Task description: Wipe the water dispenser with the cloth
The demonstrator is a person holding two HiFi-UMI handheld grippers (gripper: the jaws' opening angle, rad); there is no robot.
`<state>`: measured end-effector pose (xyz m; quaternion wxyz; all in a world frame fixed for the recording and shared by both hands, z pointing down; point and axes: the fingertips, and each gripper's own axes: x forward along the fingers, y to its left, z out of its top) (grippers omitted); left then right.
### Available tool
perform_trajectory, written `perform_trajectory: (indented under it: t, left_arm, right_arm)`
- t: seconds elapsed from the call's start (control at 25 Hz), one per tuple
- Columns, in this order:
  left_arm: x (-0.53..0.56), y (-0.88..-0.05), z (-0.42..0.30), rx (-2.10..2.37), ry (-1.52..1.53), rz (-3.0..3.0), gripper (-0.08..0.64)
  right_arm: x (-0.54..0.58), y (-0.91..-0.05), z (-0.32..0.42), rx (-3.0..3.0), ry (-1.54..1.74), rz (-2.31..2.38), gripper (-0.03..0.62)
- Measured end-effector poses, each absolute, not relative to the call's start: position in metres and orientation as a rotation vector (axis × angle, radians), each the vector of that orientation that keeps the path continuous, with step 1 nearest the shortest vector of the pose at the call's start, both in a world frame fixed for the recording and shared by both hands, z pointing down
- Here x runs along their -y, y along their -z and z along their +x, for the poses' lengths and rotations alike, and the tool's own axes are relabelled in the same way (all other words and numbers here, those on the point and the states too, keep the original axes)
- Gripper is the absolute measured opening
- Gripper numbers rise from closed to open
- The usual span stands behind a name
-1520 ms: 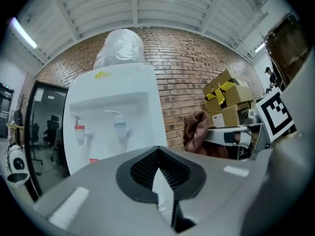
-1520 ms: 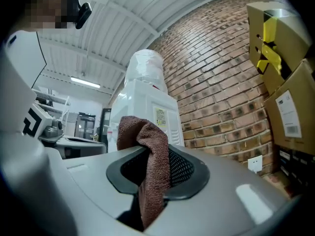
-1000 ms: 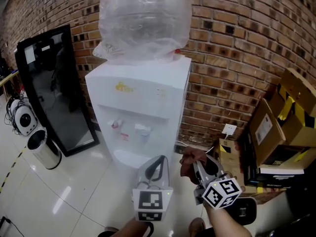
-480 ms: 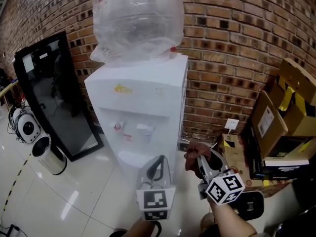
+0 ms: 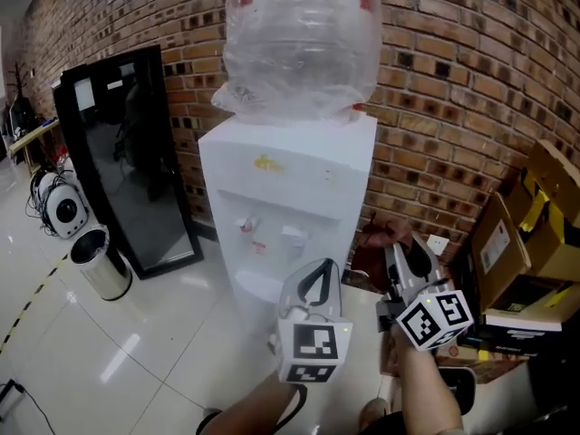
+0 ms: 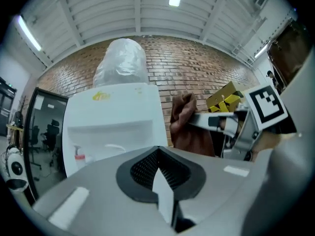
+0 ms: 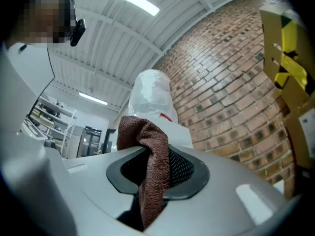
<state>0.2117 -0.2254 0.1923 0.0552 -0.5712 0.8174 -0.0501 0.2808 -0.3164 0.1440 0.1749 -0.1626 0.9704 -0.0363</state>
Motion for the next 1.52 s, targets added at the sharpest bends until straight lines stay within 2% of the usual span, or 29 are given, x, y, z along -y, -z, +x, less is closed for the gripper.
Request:
perform_trajectory:
  t: [0.28, 0.44, 0.64, 1.0, 1.52]
  left_arm:
    - [0.217, -0.118, 0.189, -2.471, 0.129, -1.608, 0.000]
    - [0.217, -0.097, 0.181, -2.465, 0.148, -1.565, 0.000]
    - [0.222, -0.109, 0.182, -2.485, 0.154, -1.579, 0.000]
    - [0.221, -0.147, 0.192, -2.512, 0.189, -1.601, 0.000]
    - [0.212, -0.247, 0.192, -2.612, 0.206, -1.677, 0.000]
  right_arm:
    - [0.330, -0.008, 0.255, -2.698, -0.194, -0.415, 0.100]
    - [0.321, 0.022, 0.221, -2.768, -0.339, -0.327, 0.100]
    - [0.315, -0.001, 0.200, -2.828, -0.382, -0.283, 0.098]
    - [0.324, -0.043, 0.216, -2.809, -0.241, -0.272, 0.097]
    - [0.316, -0.135, 0.221, -2.906, -0.057, -0.274, 0.097]
